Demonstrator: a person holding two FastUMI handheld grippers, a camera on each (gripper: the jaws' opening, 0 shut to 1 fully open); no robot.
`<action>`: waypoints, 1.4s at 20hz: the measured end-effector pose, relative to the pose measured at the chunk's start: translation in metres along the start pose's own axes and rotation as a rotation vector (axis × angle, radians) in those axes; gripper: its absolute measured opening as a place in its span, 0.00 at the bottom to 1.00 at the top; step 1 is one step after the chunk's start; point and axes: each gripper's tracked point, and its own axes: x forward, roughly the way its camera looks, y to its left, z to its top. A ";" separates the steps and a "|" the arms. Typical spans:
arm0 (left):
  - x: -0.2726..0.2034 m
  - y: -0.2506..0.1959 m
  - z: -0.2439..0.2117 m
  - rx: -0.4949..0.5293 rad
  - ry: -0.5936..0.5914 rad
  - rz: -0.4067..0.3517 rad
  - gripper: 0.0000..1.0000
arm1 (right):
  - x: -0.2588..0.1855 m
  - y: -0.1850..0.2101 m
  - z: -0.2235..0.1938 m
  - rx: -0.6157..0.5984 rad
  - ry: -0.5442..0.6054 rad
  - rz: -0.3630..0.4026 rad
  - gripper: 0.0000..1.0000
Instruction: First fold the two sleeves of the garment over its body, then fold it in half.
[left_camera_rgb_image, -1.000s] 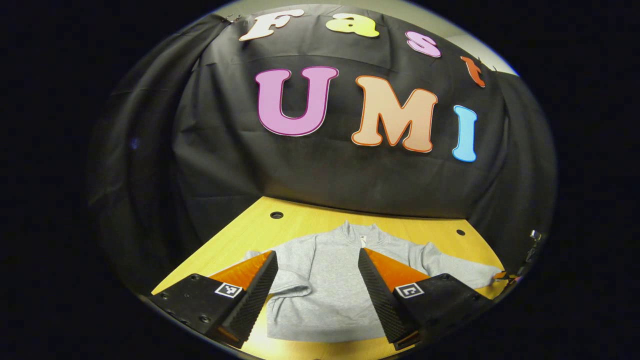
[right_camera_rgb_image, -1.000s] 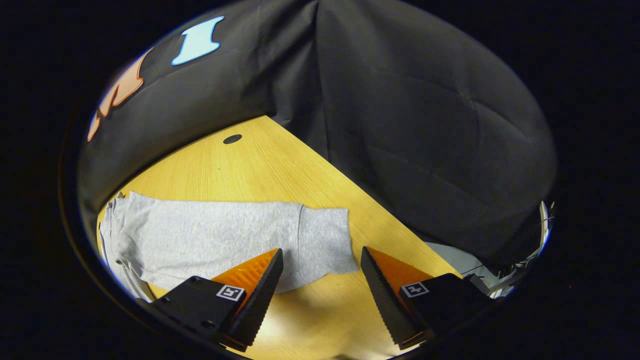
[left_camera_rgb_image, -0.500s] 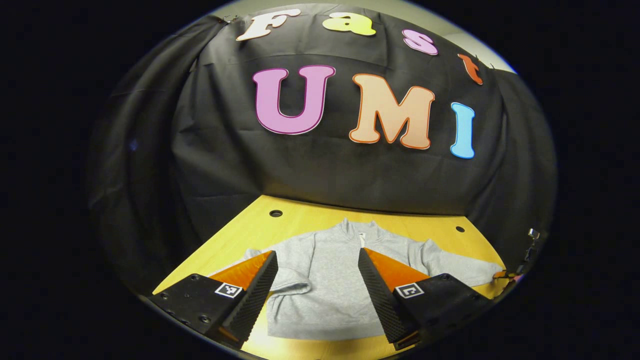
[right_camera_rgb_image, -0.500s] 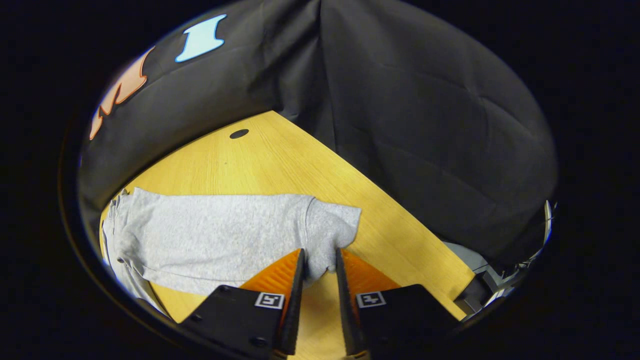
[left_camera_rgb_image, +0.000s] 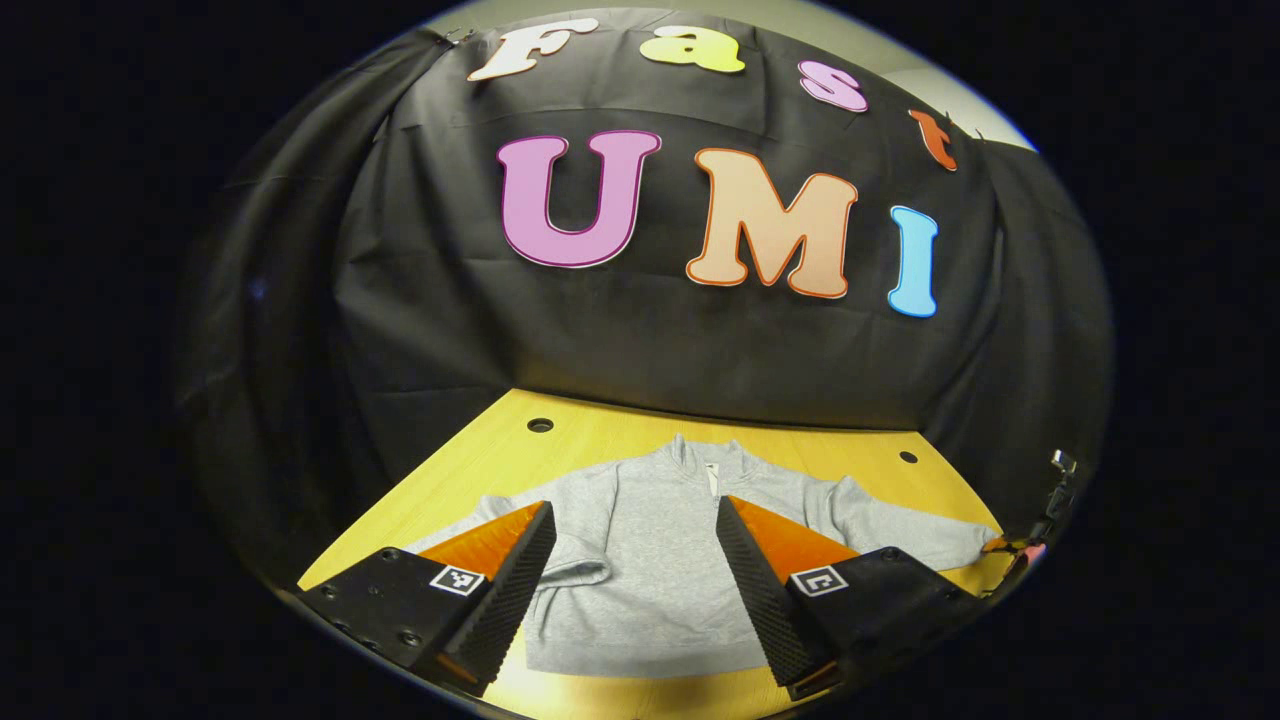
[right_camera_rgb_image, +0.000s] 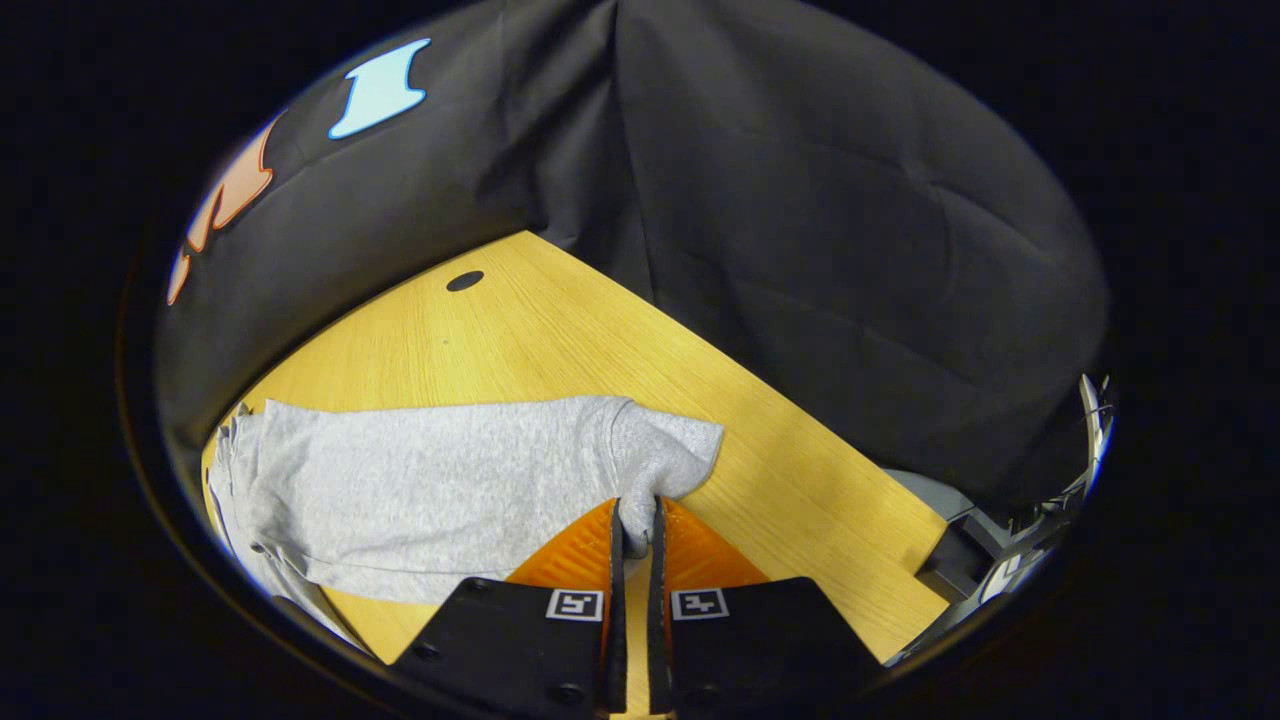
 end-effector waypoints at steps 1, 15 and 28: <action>0.000 0.001 -0.001 0.003 0.001 -0.001 0.94 | 0.000 0.000 0.001 0.013 -0.007 0.002 0.12; -0.014 0.044 -0.010 0.025 0.002 -0.006 0.94 | -0.014 0.018 0.004 0.032 -0.168 0.177 0.11; -0.028 0.110 -0.014 0.002 0.011 0.051 0.94 | -0.127 -0.005 0.098 -0.045 -0.258 0.611 0.10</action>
